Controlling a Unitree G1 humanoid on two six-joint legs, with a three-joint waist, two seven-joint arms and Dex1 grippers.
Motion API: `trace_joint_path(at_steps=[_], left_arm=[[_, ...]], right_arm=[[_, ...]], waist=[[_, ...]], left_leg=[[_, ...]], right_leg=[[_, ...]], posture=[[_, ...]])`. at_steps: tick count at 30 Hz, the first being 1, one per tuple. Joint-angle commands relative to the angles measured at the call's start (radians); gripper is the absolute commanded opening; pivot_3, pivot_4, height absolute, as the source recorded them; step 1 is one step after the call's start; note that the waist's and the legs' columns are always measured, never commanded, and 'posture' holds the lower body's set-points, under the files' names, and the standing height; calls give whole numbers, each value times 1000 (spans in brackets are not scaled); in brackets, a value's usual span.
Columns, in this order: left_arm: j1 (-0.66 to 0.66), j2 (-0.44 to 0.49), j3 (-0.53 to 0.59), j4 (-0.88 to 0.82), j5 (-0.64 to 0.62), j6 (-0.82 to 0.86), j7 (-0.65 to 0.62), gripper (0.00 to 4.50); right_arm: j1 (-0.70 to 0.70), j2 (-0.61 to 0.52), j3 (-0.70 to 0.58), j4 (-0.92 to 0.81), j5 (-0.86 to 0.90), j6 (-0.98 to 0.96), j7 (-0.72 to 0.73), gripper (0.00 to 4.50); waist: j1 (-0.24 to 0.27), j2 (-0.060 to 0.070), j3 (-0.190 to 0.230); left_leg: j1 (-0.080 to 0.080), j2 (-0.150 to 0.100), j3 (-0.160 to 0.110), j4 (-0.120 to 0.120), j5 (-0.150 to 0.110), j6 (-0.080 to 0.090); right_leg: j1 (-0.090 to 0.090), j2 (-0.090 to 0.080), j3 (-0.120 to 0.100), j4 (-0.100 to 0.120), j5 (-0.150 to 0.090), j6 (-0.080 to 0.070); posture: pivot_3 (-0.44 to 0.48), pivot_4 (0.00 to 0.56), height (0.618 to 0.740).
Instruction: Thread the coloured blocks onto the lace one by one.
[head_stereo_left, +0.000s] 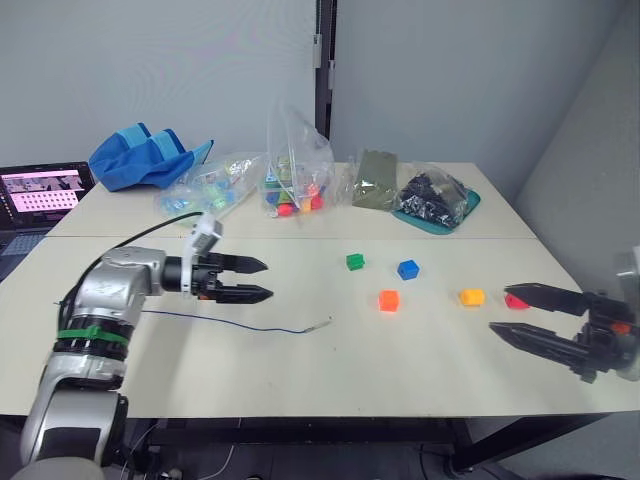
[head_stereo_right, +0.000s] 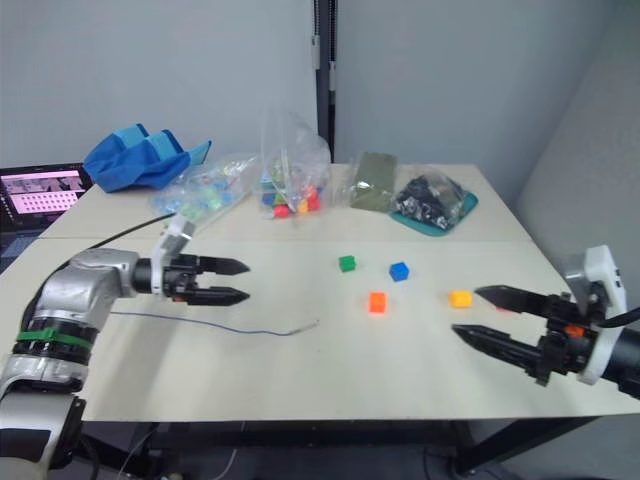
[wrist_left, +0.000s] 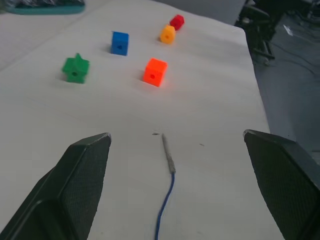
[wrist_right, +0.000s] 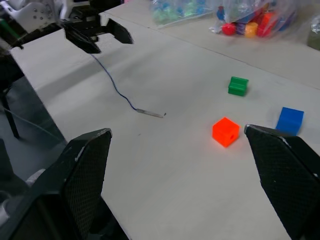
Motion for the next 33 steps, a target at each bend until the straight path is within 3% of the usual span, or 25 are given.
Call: trace_joint_path(at_steps=[1, 7, 15, 22, 33], left_arm=[[-44, -65, -45, 60, 63, -157, -23, 4471], [-70, -187, -118, 207, 181, -386, 6, 4471], [-81, -252, -123, 397, 267, -548, 54, 4471], [-59, -265, -107, 427, 271, -550, 63, 2363], [42, -253, -111, 295, 276, -528, 89, 2363]], right_arm=[[-41, 10, 57, -113, 77, 14, -157, 4500], [-57, 34, 152, -224, 101, 4, -374, 4500], [2, 65, 154, -250, 142, -18, -486, 4500], [43, 75, 169, -267, 171, -35, -528, 4500], [63, 56, 194, -264, 163, -59, -518, 4500]], waist=[[1, 0, 0], [8, 0, 0], [4, 0, 0], [4, 0, 0], [3, 0, 0]], left_leg=[[0, 0, 0, 0, 0, 0], [-2, 0, 0, 2, 0, 0], [-2, 0, -1, 1, 0, 1], [-2, 0, -1, 1, 0, 1], [-2, 0, -1, 1, 0, 1]], right_leg=[[0, 0, 0, 0, 0, 0], [0, 0, 0, -1, 0, 0], [-1, 0, 0, 0, 0, 0], [0, 0, 0, 0, 0, 0], [0, 0, 0, 0, 0, 0]], posture=[[0, 150, 740], [0, 150, 740], [0, 150, 740], [0, 150, 740], [0, 150, 740]])
